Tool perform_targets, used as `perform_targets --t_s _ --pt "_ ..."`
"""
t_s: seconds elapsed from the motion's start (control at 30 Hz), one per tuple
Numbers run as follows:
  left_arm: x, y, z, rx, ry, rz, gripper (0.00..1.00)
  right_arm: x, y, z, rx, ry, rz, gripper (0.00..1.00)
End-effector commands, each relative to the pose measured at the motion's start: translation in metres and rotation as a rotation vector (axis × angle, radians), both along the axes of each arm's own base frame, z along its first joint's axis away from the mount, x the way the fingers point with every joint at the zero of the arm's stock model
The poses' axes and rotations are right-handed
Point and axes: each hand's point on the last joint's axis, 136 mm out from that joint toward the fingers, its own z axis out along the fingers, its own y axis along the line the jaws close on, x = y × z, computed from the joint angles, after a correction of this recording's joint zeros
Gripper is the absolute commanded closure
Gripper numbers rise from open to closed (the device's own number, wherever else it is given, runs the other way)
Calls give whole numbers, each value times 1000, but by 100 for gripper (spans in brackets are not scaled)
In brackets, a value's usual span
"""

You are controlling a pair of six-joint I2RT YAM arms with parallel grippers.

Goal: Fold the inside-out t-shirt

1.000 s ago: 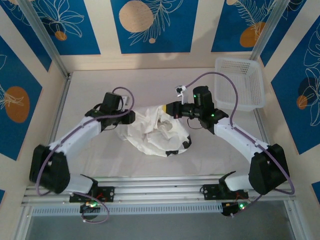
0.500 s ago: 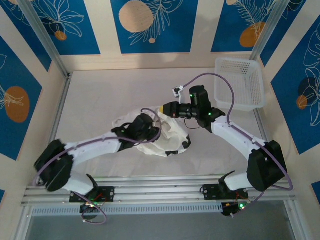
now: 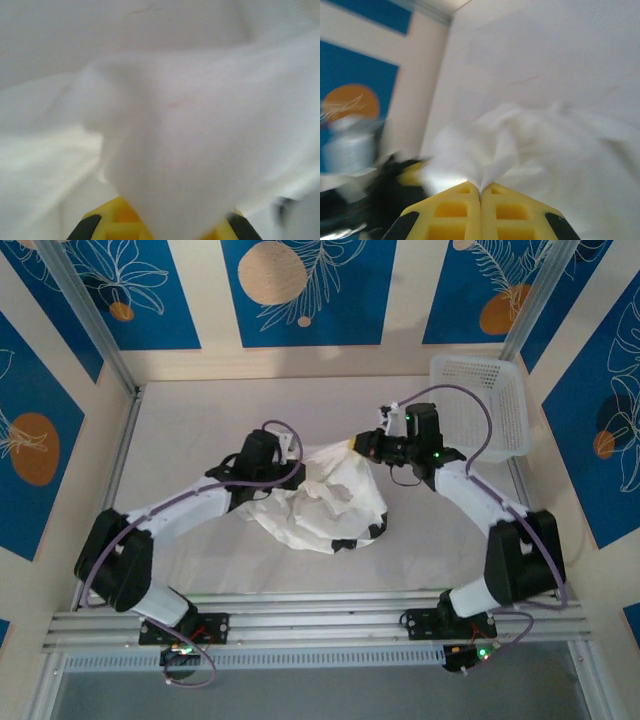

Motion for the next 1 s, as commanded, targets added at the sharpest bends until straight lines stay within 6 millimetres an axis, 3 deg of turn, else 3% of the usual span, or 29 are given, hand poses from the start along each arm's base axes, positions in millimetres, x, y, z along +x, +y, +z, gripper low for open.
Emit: perform_targets --t_s 0.0,0.07,0.27,0.4,0.47,0.53,0.6,0.67,0.73,0.8,0.83,0.93,0.97 --pt "-42 -25 53 -222 35 -225 100 2 -6 -52 13 162 63 80" --pt "-48 -20 55 -212 48 -217 100 0 -1 -46 53 170 88 63" --pt "-51 -5 50 -136 49 -176 100 -20 -9 -5 -129 -136 -27 49" --pt "-48 -2 62 -114 58 -150 100 -65 26 17 -218 -522 99 34" --pt "-44 -1 76 -116 50 -131 100 -81 45 14 -308 -675 162 28" --pt "-42 -1 96 -133 33 -121 100 -77 51 2 -419 -695 156 28" --pt "-39 1 112 -137 21 -100 100 -65 48 -3 -486 -646 95 36" --pt "-32 10 125 -105 9 -31 100 -74 66 6 -456 -688 194 40" --pt "-24 20 131 -56 3 38 100 -96 91 10 -388 -793 356 28" --pt "-22 17 136 -37 -2 34 100 -107 104 1 -334 -830 448 18" --pt "-22 14 137 -38 -4 29 100 -106 106 -6 -328 -806 464 20" --pt "-20 13 140 -32 -12 37 100 -100 112 -11 -356 -707 505 65" --pt "-17 19 139 -5 -20 68 100 -96 111 -7 -367 -686 484 69"
